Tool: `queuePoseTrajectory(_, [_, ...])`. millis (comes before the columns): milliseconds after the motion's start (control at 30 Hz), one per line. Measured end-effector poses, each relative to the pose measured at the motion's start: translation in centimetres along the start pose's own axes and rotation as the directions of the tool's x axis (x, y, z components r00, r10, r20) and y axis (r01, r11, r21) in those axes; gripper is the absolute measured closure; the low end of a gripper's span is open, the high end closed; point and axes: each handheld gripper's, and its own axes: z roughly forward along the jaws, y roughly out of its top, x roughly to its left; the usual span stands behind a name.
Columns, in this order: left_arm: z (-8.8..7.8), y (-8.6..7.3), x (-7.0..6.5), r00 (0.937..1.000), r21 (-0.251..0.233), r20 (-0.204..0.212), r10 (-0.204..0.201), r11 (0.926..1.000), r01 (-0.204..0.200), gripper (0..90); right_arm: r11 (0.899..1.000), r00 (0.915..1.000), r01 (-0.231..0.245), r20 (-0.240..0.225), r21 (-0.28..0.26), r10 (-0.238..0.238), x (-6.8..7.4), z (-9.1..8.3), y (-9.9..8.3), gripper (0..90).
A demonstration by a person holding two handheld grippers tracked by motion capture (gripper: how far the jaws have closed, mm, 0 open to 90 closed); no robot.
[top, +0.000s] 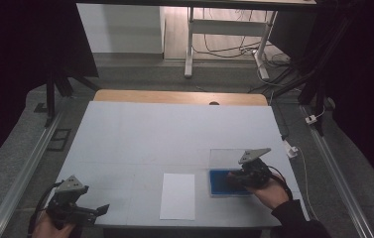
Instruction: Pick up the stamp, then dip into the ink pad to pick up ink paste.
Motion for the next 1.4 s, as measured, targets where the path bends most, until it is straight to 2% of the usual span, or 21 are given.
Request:
queuePoseTrajectory(100, [0.0,0.0,0.0,1.0000,0.001,-0.002,0.003,1.0000,-0.003,1.6,1.000,1.0000,0.003,0.003,-0.003,-0.003,0.2,-0.1,0.1,80.2])
queuePoseTrajectory(333, [0.0,0.0,-0.1,1.0000,0.002,0.001,0.007,1.0000,-0.007,1.6,0.999,0.9999,-0.005,0.011,-0.047,0.005,0.5,-0.9,0.2,80.3])
queuePoseTrajectory(467, [0.0,0.0,-0.1,1.0000,0.002,0.001,0.006,1.0000,-0.006,1.6,0.994,0.9977,-0.058,0.030,-0.089,0.061,0.4,-1.8,0.0,80.3])
queuePoseTrajectory(667, [0.0,0.1,-0.1,1.0000,0.001,0.002,0.007,1.0000,-0.007,1.6,0.989,0.9941,-0.092,0.047,-0.114,0.097,0.3,-2.6,-0.4,80.3])
queuePoseTrajectory(800, [0.0,0.1,0.0,1.0000,0.000,0.004,0.006,1.0000,-0.006,1.6,0.989,0.9936,-0.093,0.052,-0.116,0.100,0.3,-2.7,-0.4,80.4])
queuePoseTrajectory(967, [0.1,0.1,-0.1,1.0000,0.002,0.004,0.007,1.0000,-0.007,1.6,0.992,0.9952,-0.071,0.060,-0.108,0.078,0.7,-2.6,-0.1,80.3])
queuePoseTrajectory(1133, [0.1,0.1,0.0,1.0000,0.004,0.005,0.006,1.0000,-0.006,1.7,0.996,0.9964,-0.049,0.066,-0.079,0.054,1.1,-2.1,0.0,80.4])
queuePoseTrajectory(1400, [0.1,0.1,0.0,1.0000,0.005,0.003,0.007,1.0000,-0.007,1.7,0.998,0.9976,-0.043,0.052,-0.046,0.046,1.5,-1.0,0.3,80.4])
